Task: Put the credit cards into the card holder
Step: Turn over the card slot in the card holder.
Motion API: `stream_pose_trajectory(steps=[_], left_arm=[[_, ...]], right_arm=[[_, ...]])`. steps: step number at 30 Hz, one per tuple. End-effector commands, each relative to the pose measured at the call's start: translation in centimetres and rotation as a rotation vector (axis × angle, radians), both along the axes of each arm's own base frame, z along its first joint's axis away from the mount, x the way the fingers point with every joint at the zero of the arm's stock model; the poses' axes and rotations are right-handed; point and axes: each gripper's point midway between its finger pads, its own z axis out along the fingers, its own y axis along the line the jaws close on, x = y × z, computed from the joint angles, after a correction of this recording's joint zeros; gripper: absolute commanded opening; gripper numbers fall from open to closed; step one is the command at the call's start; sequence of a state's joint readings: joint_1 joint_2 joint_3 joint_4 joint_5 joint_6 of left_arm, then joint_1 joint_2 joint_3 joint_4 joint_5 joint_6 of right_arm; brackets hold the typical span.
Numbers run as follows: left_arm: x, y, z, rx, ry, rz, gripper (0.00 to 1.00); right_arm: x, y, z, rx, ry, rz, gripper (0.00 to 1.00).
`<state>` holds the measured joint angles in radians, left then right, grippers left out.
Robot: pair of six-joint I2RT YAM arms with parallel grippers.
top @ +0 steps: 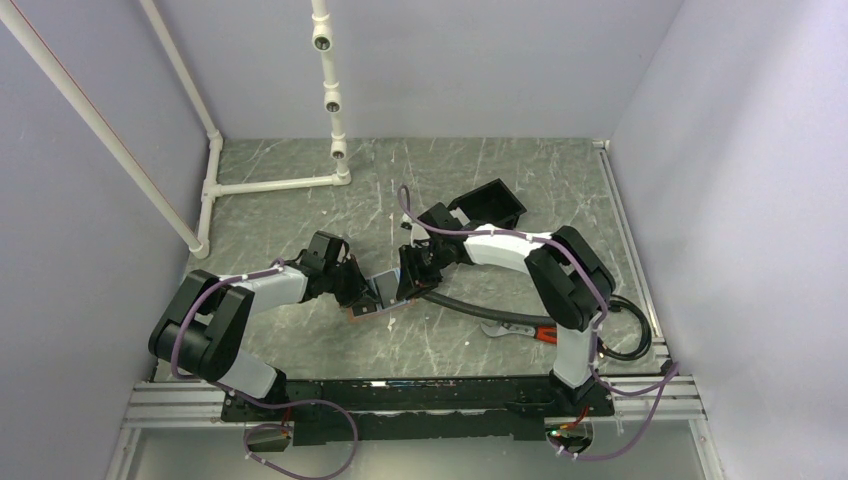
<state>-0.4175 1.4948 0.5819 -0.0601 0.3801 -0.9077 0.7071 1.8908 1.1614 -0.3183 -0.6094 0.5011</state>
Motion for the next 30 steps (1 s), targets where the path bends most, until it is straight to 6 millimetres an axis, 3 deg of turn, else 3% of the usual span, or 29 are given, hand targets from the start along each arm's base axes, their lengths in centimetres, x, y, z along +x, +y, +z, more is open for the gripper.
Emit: stream_pose_trajectory(steps=[1,18,30], left_arm=[[-1.5,1.5,-2.5,0.087,0.056,0.013,0.0],[-1.4,1.5,-2.4,0.091,0.054,0.01,0.0],[-1.6,1.4,-2.4,0.079,0.056,0.015,0.0]], right_arm=[[0.1,0.6,-0.2,0.025,-0.005,0.009,0.33],[-0.1,1.0,-0.9,0.026,0.004,0.016,0.33],[0.5,2.4,0.5,0.084,-0.003,0.017,0.33]])
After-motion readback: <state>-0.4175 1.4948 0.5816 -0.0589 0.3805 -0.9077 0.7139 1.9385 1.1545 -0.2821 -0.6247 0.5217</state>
